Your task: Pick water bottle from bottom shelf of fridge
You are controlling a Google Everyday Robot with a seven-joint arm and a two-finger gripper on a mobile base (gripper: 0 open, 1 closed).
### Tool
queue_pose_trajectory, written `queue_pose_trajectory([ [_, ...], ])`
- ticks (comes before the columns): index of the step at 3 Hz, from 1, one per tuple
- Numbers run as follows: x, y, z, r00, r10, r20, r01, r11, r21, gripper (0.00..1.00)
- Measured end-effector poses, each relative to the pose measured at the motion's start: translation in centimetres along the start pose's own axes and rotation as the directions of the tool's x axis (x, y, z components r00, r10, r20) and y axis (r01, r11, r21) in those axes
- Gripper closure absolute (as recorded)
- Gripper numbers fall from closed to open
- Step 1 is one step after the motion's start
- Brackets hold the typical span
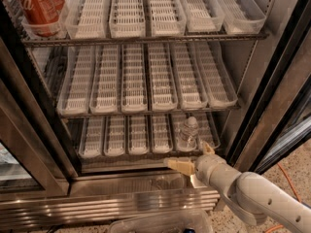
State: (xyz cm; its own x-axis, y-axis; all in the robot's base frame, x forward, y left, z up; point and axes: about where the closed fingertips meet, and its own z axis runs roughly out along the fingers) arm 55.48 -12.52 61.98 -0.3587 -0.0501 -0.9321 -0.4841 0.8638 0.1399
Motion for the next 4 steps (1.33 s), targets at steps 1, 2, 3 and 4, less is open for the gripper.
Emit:
queue_pose_trajectory([
  [1,-0.6,-1.3,0.9,1.0,-0.016,0.027,0.015,0.9991,0.039,0.0],
  [2,-1.4,-2.3,1.6,0.998,-0.037,0.047,0.033,0.9965,0.077,0.0],
  [3,-3.1,-3.1,3.1,0.995,-0.069,0.079,0.059,0.9915,0.116,0.0],
  [4,-3.3,-3.2,4.1,0.994,-0.075,0.08,0.065,0.9912,0.115,0.0],
])
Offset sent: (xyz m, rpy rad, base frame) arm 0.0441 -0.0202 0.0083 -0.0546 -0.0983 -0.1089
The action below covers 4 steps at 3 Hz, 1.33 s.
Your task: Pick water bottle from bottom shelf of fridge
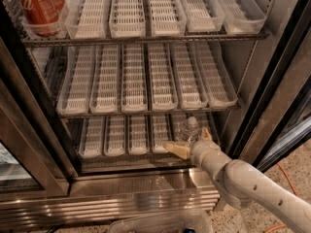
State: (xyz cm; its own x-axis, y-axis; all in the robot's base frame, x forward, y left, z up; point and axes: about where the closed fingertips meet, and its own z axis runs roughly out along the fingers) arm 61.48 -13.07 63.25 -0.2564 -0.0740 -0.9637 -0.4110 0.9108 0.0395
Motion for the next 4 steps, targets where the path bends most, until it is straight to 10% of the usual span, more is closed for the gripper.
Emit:
queue_pose_trajectory([
  [1,-0.4,-0.1,1.3,1.0,0.018,0.016,-0.018,0.9998,-0.002,0.0],
  [4,-1.3,-1.1,2.8,0.998,0.043,0.041,-0.044,0.9988,0.02,0.66],
])
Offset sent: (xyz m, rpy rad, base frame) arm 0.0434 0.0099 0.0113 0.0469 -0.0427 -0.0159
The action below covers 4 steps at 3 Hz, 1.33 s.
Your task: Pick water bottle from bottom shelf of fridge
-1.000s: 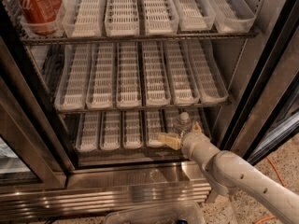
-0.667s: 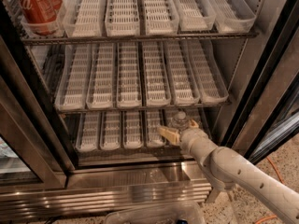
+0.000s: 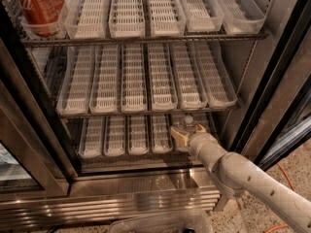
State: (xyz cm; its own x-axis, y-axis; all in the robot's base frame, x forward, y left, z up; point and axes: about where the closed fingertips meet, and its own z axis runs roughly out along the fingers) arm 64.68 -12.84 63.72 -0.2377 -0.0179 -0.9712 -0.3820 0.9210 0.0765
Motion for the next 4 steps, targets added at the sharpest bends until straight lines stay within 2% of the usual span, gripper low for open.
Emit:
queue_pose_trajectory([
  [1,-0.4,1.1,-1.5,1.0,-0.015,0.024,0.015,0.9997,-0.02,0.89],
  [2,-0.6,2.1,-2.5,0.999,-0.033,0.043,0.035,0.9988,-0.034,1.0],
  [4,-1.5,3.0,-3.6,0.996,-0.057,0.075,0.06,0.9972,-0.044,1.0],
])
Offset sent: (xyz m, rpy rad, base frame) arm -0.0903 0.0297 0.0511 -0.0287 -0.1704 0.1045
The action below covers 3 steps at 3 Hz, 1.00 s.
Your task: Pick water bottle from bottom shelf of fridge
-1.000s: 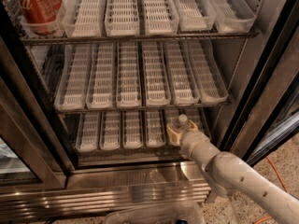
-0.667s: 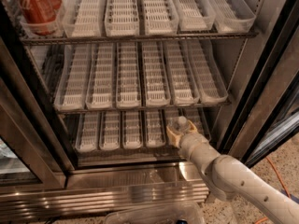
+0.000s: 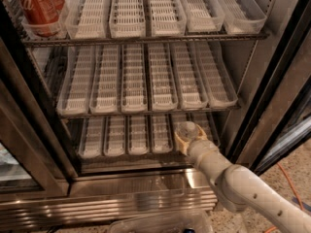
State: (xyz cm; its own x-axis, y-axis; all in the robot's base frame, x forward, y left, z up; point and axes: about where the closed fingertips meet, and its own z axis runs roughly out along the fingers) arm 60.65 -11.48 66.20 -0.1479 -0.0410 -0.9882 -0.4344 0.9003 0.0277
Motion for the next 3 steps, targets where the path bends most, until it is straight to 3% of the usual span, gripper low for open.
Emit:
queue_pose_trajectory([
  [1,-0.2,0.1,-0.2,1.0,-0.005,0.006,0.005,1.0,-0.002,1.0],
  [2,-3.1,2.2,-3.1,0.995,-0.067,0.079,0.07,0.9969,-0.035,1.0],
  [3,-2.9,2.4,-3.3,0.994,-0.071,0.082,0.074,0.9966,-0.037,1.0],
])
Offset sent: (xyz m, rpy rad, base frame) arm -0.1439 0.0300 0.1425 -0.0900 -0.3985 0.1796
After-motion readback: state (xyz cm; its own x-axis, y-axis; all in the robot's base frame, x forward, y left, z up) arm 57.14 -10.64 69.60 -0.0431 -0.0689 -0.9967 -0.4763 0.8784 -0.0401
